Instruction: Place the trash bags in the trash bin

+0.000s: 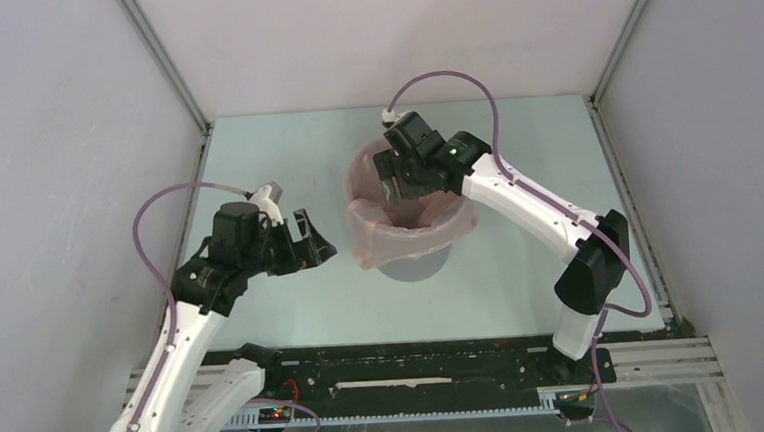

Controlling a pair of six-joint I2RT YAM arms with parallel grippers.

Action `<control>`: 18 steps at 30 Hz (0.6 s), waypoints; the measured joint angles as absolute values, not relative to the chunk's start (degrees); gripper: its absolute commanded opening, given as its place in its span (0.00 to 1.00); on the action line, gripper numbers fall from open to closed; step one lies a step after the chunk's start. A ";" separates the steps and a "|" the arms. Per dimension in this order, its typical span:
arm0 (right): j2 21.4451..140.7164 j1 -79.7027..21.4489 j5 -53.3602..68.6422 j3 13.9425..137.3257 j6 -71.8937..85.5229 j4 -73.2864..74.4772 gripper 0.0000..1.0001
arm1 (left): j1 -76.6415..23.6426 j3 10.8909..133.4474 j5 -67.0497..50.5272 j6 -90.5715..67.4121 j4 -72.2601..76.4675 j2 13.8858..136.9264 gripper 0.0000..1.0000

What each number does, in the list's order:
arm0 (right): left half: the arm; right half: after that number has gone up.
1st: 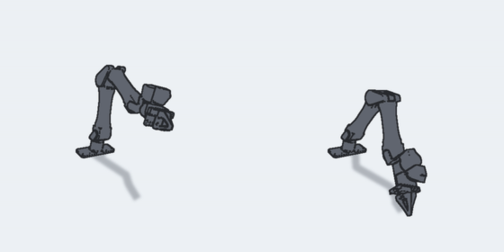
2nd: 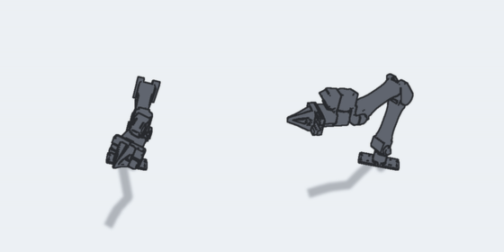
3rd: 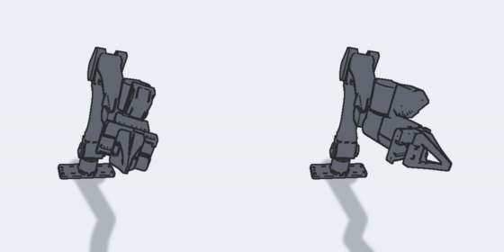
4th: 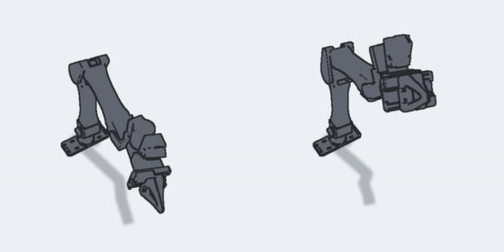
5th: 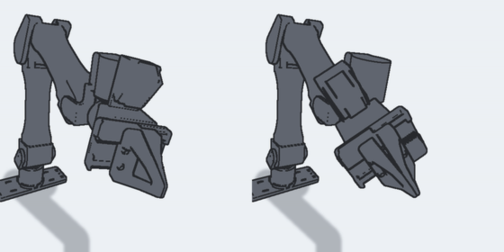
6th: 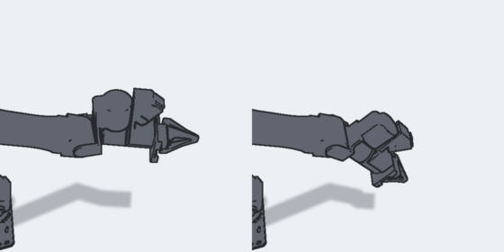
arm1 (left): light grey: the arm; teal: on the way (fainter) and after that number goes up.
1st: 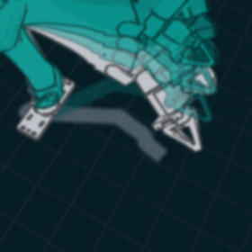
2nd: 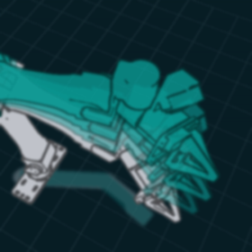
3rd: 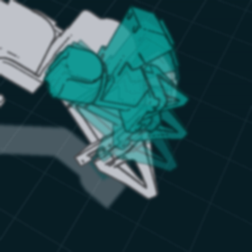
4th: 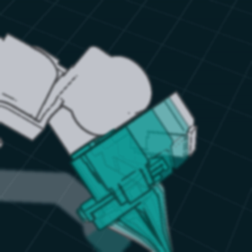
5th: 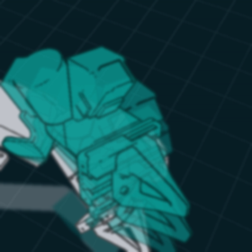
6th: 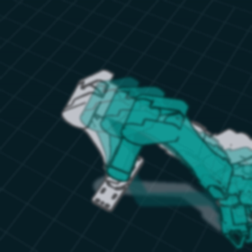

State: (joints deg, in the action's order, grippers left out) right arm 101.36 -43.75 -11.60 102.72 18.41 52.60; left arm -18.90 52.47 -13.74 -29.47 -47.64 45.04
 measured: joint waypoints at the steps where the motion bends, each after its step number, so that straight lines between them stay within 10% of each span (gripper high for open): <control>1: 101.54 -44.03 -11.16 102.69 18.52 52.25 0.83 | -18.90 52.95 -13.67 -29.43 -47.92 45.10 0.91; 18: 110.67 -44.25 -4.58 88.01 23.33 35.73 0.87 | -18.96 64.31 -12.58 -26.92 -54.74 44.18 0.94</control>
